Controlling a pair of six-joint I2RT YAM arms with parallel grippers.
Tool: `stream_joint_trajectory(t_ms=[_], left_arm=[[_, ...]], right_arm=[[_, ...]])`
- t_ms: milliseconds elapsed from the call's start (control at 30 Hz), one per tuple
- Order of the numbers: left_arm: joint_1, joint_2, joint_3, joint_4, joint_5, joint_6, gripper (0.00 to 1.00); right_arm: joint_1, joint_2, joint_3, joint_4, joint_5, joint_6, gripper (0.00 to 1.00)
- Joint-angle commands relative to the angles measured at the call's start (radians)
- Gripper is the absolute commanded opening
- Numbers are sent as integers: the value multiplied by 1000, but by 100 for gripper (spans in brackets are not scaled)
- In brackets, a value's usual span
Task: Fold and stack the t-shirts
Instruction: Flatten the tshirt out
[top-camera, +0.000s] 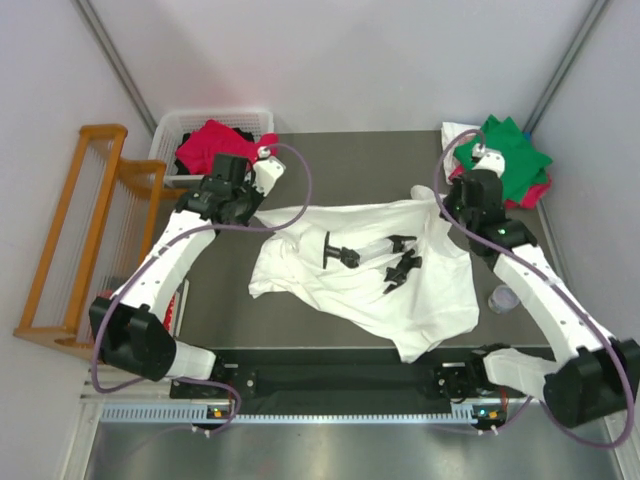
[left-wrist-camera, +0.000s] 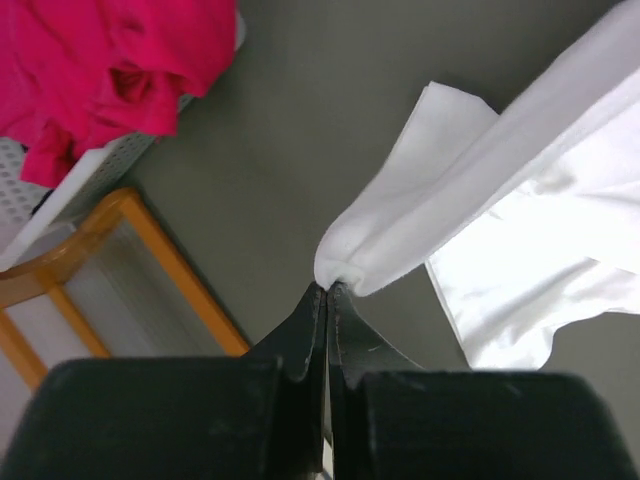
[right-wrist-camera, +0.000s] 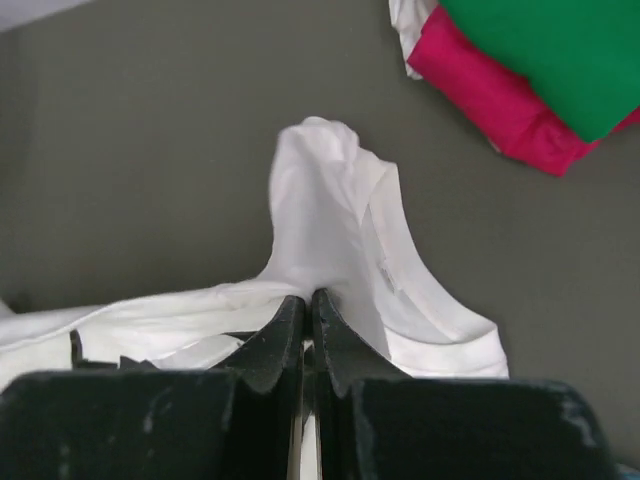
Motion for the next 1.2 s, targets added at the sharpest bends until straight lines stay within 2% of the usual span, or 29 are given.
stream_joint_trajectory(t_ms=[0, 200, 267, 400, 567, 733, 867, 1000, 1167], left_arm=[[9, -81, 82, -46, -70, 13, 0], [9, -257, 185, -148, -79, 47, 0], [9, -357, 198, -151, -69, 58, 0], [22, -469, 263, -261, -11, 32, 0], [24, -626, 326, -373, 60, 39, 0], [25, -634, 547, -522, 80, 39, 0], [25, -631, 641, -563, 79, 29, 0], [25, -643, 554, -528, 74, 27, 0], [25, -654, 262, -398, 56, 52, 0]], right_arm=[[13, -186, 62, -85, 66, -20, 0], [13, -474, 126, -195, 63, -64, 0], [14, -530, 156, -244, 44, -71, 0], [14, -669, 246, -343, 0, -87, 0], [13, -751, 410, -450, -61, -127, 0], [10, -761, 547, -489, -82, -136, 0], [8, -738, 582, -466, -85, -140, 0], [7, -712, 487, -405, -56, -130, 0], [8, -639, 308, -320, -28, -101, 0]])
